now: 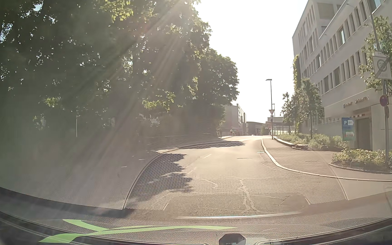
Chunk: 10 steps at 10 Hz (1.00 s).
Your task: Follow the waypoints while adhering to traffic rules and regulations
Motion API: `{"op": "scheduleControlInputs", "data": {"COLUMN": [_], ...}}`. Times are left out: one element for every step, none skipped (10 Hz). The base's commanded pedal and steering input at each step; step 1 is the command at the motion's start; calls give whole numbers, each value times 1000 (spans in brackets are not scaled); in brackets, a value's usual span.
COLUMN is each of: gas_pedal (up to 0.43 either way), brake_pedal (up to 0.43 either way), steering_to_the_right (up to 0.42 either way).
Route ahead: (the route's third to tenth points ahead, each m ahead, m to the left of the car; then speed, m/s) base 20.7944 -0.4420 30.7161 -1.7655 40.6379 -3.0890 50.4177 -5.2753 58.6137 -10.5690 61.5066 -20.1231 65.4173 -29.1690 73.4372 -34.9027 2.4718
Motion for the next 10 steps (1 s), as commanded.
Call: {"op": "scheduleControlInputs", "data": {"gas_pedal": [177,177,220,240,240,228,228,228,228,228], "brake_pedal": [0,0,0,0,0,0,0,0,0,0], "steering_to_the_right": [7,7,7,7,11,16,18,20,22,21]}}
